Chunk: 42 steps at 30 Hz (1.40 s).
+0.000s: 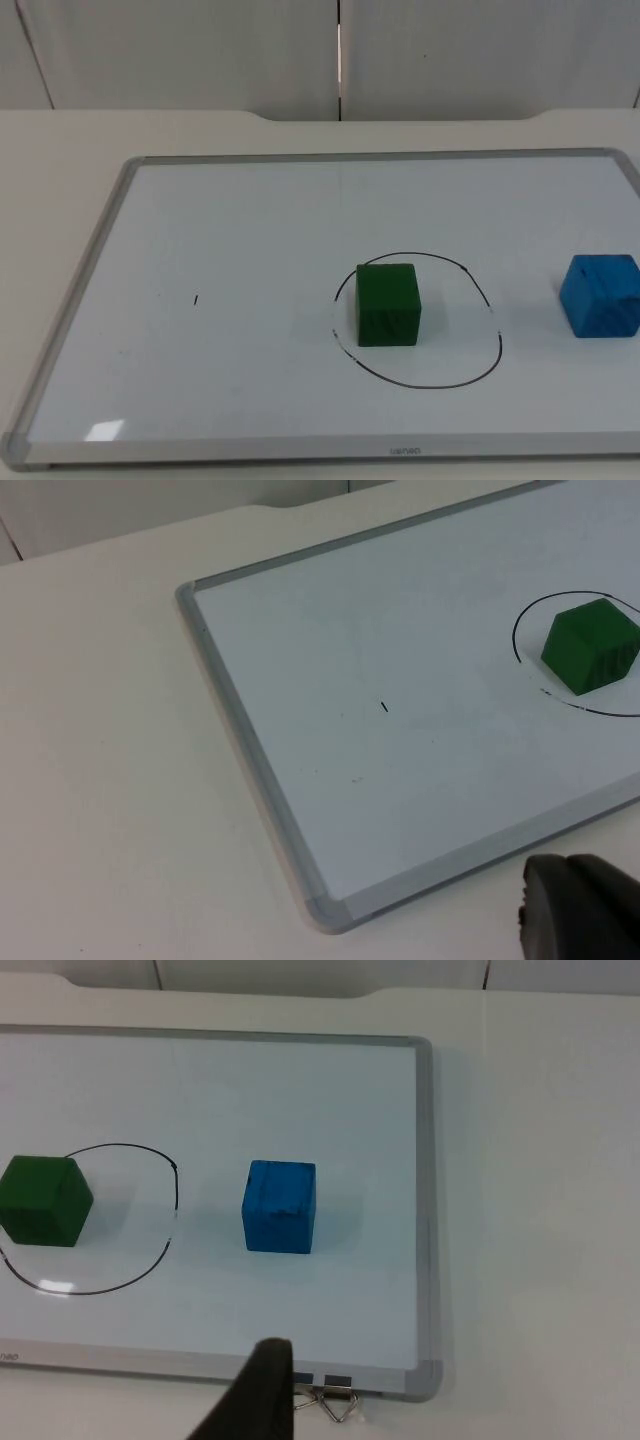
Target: Push the two cubes into the marked area.
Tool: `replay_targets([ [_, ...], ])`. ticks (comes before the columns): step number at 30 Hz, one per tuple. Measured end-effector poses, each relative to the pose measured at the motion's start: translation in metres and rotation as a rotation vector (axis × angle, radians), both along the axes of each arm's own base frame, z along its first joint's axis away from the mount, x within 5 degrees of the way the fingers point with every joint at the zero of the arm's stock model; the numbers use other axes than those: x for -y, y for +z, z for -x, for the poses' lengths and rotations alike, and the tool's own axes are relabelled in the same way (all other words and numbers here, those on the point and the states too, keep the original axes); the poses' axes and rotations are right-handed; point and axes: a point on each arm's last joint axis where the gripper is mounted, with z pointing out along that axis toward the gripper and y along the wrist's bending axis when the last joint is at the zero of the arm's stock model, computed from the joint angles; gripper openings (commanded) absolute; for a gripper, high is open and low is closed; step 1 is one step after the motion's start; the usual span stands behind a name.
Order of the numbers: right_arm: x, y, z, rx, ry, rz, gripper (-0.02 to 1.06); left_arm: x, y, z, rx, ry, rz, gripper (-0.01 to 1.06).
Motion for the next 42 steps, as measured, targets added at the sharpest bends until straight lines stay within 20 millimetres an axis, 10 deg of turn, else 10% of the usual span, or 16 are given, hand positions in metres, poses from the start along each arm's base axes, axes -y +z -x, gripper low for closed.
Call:
replay_targets([
  [7,0.000,0.000,-0.005,-0.032,0.002,0.005,1.03,0.000,0.000,0.000,0.000,0.000,0.000,0.00],
  [16,-0.007,0.011,-0.059,-0.287,0.012,-0.044,0.93,0.000,0.000,0.000,0.000,0.000,0.000,0.00],
  [25,-0.010,0.006,-0.130,-0.424,-0.001,-0.041,0.53,0.000,0.000,0.000,0.002,0.000,0.001,0.00],
  [35,-0.012,-0.045,-0.204,-0.599,-0.020,-0.033,0.01,0.000,0.000,0.000,0.002,0.000,0.001,0.00],
  [42,-0.016,-0.058,-0.260,-0.680,-0.026,-0.047,0.00,0.000,0.000,0.000,0.002,0.000,0.001,0.00],
])
